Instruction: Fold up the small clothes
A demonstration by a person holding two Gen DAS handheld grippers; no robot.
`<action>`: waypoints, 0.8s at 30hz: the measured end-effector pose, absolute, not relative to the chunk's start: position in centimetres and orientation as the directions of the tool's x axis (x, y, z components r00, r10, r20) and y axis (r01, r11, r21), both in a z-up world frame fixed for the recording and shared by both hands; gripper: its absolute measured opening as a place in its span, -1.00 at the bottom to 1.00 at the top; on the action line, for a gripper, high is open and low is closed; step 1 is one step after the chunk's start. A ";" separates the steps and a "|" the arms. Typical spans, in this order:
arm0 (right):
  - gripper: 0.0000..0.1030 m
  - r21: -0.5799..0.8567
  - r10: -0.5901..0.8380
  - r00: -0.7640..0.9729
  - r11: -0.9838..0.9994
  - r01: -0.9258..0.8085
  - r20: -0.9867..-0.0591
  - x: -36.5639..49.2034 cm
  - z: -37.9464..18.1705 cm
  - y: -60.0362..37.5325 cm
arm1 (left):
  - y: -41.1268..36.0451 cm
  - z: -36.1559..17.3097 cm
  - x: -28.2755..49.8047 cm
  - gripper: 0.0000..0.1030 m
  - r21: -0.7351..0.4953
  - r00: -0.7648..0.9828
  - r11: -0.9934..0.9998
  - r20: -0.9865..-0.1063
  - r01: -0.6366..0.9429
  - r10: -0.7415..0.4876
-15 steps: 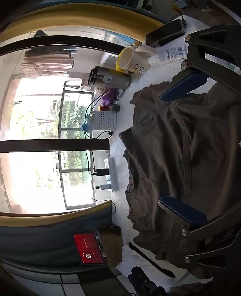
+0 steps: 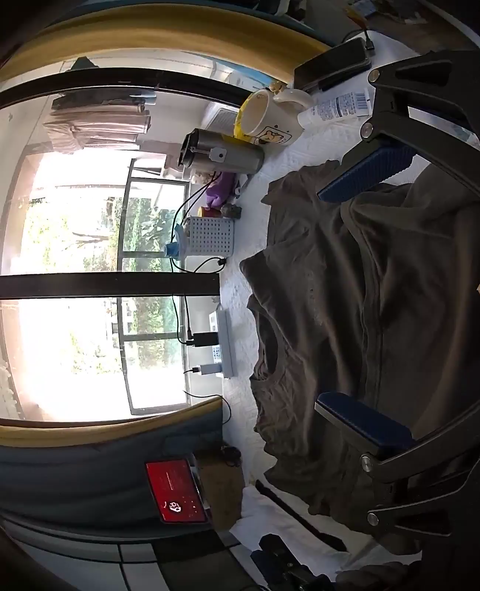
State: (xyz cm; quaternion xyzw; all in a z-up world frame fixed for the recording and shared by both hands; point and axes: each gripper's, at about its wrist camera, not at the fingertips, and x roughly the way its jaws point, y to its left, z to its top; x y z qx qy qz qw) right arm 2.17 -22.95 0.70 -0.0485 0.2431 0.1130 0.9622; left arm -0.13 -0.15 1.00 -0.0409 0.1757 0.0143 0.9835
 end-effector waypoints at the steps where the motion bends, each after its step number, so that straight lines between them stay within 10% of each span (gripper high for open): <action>1: 1.00 -0.037 0.195 0.856 0.970 -0.242 -0.479 2.2 0.7 -23.0 | -0.1 1.0 -0.1 0.96 -0.076 0.938 0.996 -0.346 -0.044 0.015; 24: 1.00 -0.031 0.197 0.855 0.970 -0.241 -0.480 2.3 0.9 -23.0 | -0.1 0.7 -0.5 0.96 -0.079 0.937 0.996 -0.348 -0.036 0.006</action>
